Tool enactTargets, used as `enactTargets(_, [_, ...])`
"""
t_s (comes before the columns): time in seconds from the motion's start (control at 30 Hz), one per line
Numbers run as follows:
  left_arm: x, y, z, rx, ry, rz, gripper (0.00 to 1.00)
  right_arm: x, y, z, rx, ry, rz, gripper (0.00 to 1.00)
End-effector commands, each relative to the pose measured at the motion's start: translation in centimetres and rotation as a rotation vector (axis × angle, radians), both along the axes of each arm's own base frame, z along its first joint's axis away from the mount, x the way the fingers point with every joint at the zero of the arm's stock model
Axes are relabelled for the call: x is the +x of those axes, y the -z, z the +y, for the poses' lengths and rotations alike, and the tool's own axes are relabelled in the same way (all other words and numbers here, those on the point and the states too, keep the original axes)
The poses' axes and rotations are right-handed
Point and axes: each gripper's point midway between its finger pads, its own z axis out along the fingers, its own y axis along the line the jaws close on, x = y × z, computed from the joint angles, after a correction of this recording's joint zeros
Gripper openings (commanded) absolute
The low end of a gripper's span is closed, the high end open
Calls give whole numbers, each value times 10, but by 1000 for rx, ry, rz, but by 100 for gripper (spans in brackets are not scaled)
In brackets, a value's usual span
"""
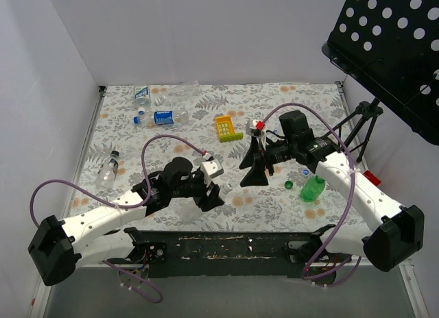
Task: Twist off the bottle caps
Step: Unscrew the bottle cap from the plastic bottle.
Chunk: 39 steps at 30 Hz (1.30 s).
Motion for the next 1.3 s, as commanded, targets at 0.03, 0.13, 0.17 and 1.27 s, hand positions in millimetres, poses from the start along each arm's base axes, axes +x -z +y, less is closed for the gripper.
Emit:
enactTargets(0.03, [8, -21, -10, -38, -16, -14, 0, -5, 3, 6, 43, 18, 240, 88])
enactTargets(0.13, [9, -21, -10, -39, -22, -13, 0, -5, 8, 7, 36, 27, 303, 89])
enactTargets(0.17, [10, -22, -10, -42, -25, -13, 0, -3, 10, 8, 28, 39, 309, 89])
enactTargets(1.27, [27, -18, -21, -46, -96, 13, 0, 13, 41, 33, -69, 63, 438, 78])
